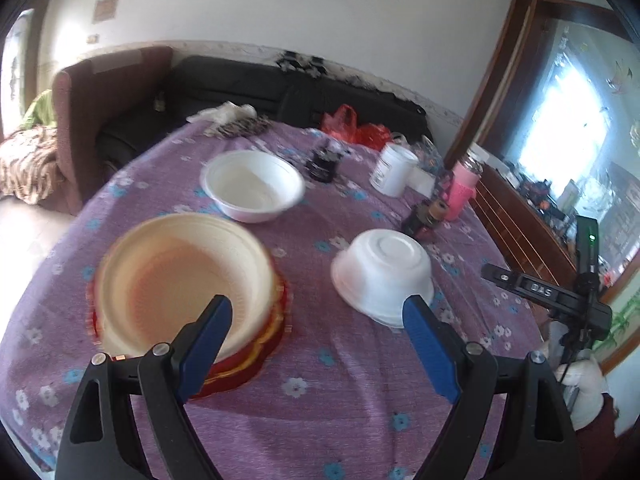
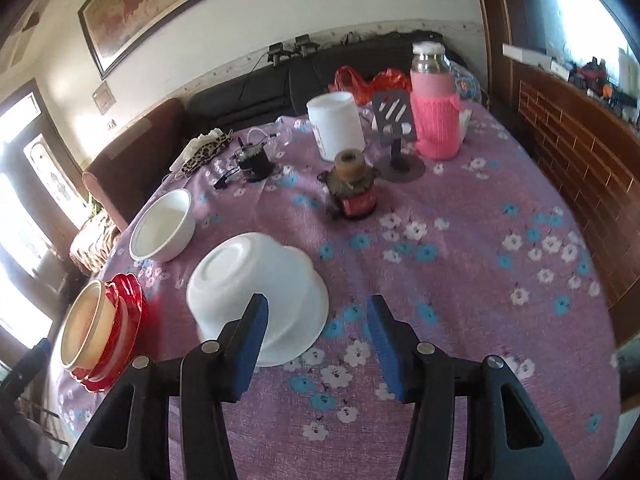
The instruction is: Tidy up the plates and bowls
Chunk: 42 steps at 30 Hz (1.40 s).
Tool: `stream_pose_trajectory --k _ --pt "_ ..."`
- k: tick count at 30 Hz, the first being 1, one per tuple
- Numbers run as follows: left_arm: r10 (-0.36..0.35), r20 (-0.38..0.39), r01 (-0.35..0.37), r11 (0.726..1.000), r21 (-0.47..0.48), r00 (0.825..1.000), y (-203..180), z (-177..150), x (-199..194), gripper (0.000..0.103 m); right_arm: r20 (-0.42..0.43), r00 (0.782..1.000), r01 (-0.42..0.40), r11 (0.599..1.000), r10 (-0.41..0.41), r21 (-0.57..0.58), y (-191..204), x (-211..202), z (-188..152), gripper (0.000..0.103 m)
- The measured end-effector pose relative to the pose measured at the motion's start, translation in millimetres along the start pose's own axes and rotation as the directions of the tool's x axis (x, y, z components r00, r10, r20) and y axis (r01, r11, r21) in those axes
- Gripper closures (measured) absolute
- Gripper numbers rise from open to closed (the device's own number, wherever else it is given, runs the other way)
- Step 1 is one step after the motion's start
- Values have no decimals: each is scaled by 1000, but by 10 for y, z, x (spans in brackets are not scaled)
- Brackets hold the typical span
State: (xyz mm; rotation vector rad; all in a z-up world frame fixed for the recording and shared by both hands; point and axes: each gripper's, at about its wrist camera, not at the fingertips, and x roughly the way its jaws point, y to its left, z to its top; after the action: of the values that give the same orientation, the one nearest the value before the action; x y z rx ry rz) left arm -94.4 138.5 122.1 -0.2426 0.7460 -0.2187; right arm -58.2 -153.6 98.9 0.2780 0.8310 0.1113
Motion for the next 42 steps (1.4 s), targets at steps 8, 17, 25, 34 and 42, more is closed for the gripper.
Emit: stream_pose_trajectory --k 8,17,25,34,42 --pt "-49 -132 41 998 -56 990 -345 263 827 17 -48 976 -193 944 213 267 -339 522 -64 47" --pt "-172 -296 78 949 -304 939 -162 360 1996 17 39 900 -394 773 434 498 -548 1032 -34 43" --pt "-211 -312 106 941 -321 926 -176 276 2069 14 17 860 -457 757 509 467 -243 1074 -10 25" --pt "-295 -172 256 942 -216 940 -447 375 1208 13 79 840 -530 783 536 325 58 323 37 13" --pt "-511 -221 478 858 -185 831 -947 16 674 13 113 821 -565 769 560 300 -105 -450 -358 15"
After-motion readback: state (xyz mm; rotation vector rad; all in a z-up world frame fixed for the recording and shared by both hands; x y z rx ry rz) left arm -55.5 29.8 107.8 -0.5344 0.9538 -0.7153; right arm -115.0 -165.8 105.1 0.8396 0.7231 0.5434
